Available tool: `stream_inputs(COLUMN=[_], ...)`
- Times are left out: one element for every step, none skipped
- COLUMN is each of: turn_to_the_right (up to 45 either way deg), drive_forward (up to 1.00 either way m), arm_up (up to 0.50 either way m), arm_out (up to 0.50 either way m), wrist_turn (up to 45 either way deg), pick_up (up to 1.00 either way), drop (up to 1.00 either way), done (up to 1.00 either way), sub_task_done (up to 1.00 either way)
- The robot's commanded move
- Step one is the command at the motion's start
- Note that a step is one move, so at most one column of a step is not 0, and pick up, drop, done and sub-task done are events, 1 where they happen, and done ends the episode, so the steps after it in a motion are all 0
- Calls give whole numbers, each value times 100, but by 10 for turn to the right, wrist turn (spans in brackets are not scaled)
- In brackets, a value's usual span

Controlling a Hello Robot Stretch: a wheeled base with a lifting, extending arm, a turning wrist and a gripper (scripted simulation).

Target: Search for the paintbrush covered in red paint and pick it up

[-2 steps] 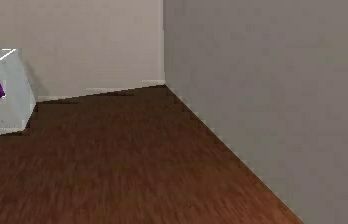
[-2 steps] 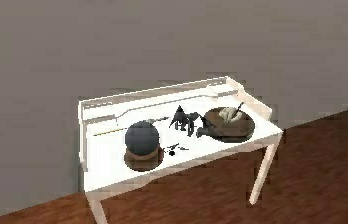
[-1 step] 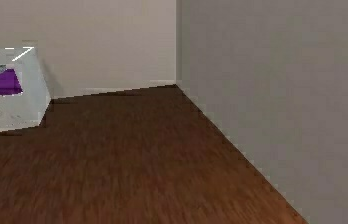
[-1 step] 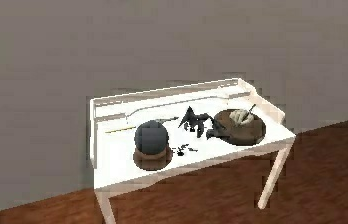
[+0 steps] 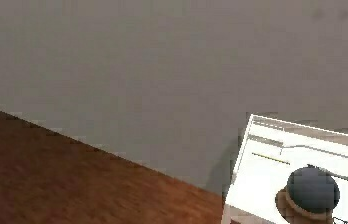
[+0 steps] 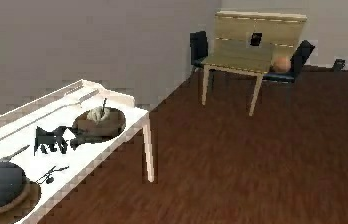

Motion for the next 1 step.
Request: stream_inputs(turn_to_the_right=[240], drive_forward=[0], arm_up=[0], arm_out=[0], wrist_turn=[0], pick_up=[0], drop=[0], done=[0], sub_task_done=[0])
